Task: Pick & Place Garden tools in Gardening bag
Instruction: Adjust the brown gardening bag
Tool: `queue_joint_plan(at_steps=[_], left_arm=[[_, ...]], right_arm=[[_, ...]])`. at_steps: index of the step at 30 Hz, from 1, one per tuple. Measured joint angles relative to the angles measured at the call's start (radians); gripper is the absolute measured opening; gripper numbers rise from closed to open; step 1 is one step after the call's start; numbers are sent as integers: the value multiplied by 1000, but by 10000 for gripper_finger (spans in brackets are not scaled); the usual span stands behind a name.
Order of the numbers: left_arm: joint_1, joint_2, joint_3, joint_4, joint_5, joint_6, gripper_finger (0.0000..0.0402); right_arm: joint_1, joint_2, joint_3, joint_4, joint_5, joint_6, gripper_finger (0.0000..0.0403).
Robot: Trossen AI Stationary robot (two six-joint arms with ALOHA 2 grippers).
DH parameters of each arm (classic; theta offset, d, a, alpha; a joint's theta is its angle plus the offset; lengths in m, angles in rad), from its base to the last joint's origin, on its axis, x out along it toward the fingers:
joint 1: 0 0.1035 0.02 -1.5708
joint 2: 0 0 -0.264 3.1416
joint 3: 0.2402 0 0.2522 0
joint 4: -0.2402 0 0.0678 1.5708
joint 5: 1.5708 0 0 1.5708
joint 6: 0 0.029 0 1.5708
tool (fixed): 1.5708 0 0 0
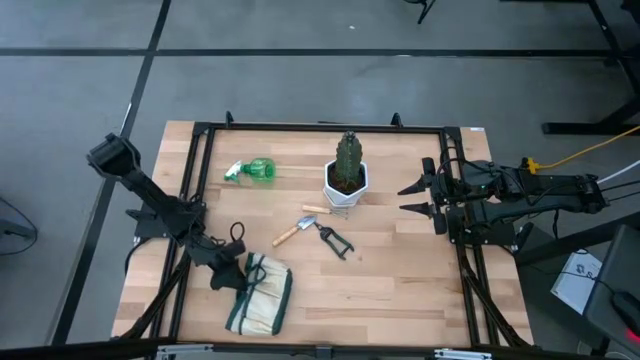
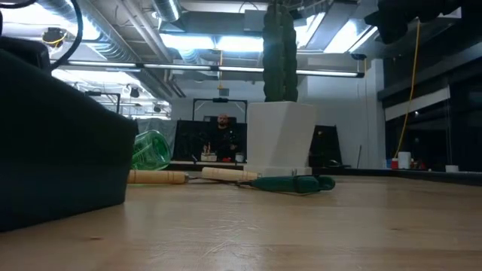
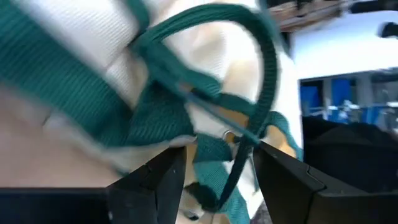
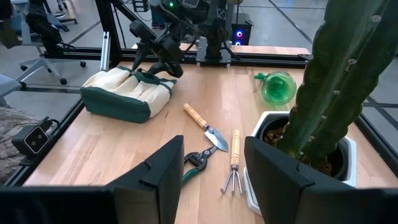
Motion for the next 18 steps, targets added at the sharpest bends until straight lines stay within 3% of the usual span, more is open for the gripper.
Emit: queue_joint_plan(at_steps=[8, 13, 18], left_arm=[[53, 141, 35, 194, -64, 177, 163], [101, 164, 88, 205, -46, 333, 97], [155, 164, 141, 204, 60, 490, 17]], right_arm=[[0, 0, 0, 0, 0, 0, 172], [0, 0, 0, 0, 0, 0, 172], [0, 0, 0, 0, 0, 0, 172]])
